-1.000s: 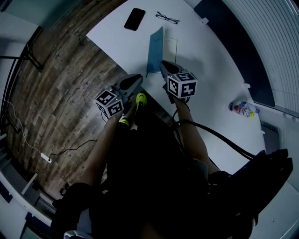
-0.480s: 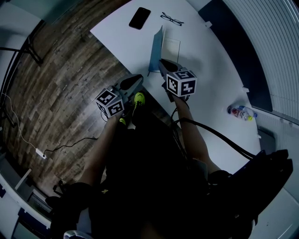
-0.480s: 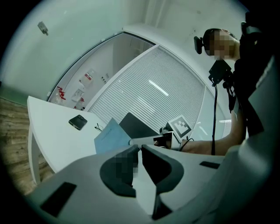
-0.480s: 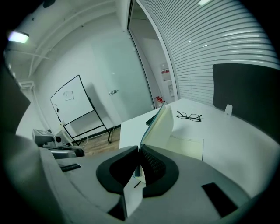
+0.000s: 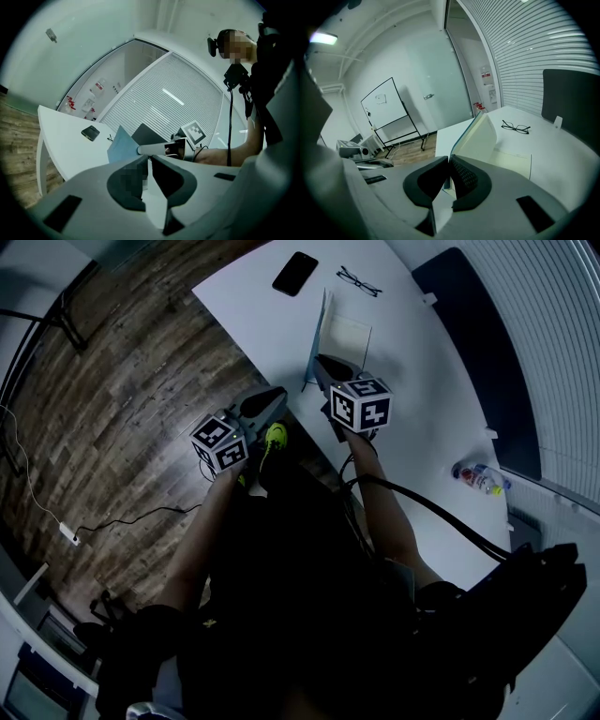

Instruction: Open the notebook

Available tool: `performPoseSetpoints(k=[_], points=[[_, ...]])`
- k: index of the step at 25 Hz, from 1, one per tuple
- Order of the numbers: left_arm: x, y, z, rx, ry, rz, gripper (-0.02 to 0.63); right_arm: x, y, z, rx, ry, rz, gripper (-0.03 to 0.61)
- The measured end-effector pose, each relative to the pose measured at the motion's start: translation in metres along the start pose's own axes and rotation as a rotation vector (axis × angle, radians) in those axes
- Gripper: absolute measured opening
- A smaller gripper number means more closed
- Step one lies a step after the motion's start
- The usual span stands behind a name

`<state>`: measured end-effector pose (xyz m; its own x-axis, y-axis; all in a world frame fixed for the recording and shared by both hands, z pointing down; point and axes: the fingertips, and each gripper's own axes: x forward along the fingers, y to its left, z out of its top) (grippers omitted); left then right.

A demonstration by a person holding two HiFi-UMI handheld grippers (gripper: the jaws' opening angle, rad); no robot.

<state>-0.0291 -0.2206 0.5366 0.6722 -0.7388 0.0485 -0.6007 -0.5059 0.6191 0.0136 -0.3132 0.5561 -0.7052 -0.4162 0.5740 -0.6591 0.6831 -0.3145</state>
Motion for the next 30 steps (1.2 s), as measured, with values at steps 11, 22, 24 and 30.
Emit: performPoseSetpoints(k=[11,22,24,30], points=[[-0.012,0.011,-0.002,-0.015,-0.030,0.047,0.037,0.025,0.021,0.002,-0.040,0.031,0.071,0.034],[-0.025,0.025,-0.001,-0.029,-0.057,0.106,0.037,0.051,0.036,-0.001,-0.062,0.064,0.135,0.034],[-0.028,0.027,-0.003,-0.032,-0.055,0.116,0.037,0.056,0.038,-0.002,-0.060,0.068,0.146,0.034],[-0.037,0.029,-0.007,-0.039,-0.060,0.152,0.037,0.072,0.044,-0.009,-0.048,0.091,0.183,0.034]])
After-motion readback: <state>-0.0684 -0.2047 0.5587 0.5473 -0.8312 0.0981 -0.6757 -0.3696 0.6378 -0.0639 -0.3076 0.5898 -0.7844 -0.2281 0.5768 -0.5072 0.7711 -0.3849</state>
